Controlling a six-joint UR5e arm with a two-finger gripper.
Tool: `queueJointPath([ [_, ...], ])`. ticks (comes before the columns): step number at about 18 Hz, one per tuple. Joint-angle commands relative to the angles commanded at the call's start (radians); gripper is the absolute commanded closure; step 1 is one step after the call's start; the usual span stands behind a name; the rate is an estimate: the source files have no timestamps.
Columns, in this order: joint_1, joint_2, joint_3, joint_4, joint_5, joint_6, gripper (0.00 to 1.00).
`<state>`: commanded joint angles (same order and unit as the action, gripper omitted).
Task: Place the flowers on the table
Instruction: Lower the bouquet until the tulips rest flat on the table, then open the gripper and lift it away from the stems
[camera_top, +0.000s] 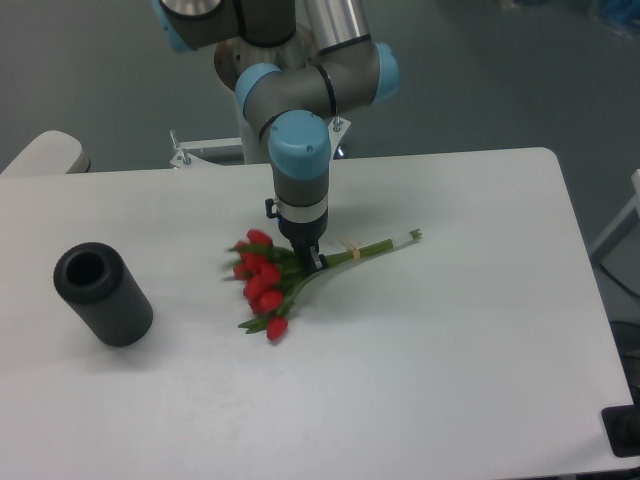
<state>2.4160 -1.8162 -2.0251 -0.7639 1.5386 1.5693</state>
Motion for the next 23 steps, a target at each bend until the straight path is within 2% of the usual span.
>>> queueJointPath([
  [3, 0.009, -0.006, 0.026, -0.002, 0.0, 0.003, 0.0],
  [5, 0.015, -0.014, 0.093, -0.014, -0.012, -0.005, 0.0],
  [9, 0.072, -0.029, 0.216, -0.044, -0.155, -0.008, 0.0],
  [13, 0.118, -0.07, 0.382, -0.158, -0.19, -0.024, 0.0],
  [18, 0.137, -0.164, 0.623, -0.314, -0.189, -0.043, 0.0],
  [21, 0.147, -0.207, 0.732, -0.362, -0.189, -0.043, 0.0],
  [23, 0.149, -0.225, 0.778, -0.367, -0.19, -0.043, 0.0],
])
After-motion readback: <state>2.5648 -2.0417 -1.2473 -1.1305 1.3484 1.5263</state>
